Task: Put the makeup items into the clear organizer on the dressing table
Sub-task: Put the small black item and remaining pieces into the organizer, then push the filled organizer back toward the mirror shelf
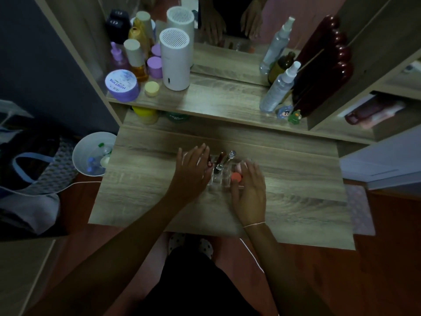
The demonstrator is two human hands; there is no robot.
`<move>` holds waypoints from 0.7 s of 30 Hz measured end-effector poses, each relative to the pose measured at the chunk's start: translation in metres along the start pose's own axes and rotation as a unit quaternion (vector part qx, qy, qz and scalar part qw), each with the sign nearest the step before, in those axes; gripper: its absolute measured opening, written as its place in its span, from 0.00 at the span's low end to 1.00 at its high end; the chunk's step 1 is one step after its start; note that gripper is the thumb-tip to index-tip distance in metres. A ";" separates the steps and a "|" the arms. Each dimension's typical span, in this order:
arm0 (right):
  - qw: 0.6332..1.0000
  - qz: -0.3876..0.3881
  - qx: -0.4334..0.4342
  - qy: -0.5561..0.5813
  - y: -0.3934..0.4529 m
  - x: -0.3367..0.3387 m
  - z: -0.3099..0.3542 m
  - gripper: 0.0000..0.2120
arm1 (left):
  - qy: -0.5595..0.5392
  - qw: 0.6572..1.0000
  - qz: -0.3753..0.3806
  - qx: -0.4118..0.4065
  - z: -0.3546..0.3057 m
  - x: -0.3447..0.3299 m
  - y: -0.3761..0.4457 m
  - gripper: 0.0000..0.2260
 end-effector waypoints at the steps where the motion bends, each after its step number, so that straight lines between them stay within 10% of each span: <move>1: 1.000 0.009 -0.009 -0.008 0.000 0.000 -0.003 0.21 | 0.005 1.000 0.002 -0.001 0.000 0.000 0.000 0.24; 21: 0.998 0.038 -0.049 0.008 -0.006 0.004 -0.015 0.26 | 0.032 0.998 0.018 -0.059 -0.007 0.001 0.004 0.22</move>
Point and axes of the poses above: each hand's wrist, its own y-axis towards the middle knuckle, its own x-axis out of the back of the hand, z = x × y, the point moved 2 cm from there along y, towards the middle knuckle, and after that the axes turned 1 degree about z, right-handed, at the moved point
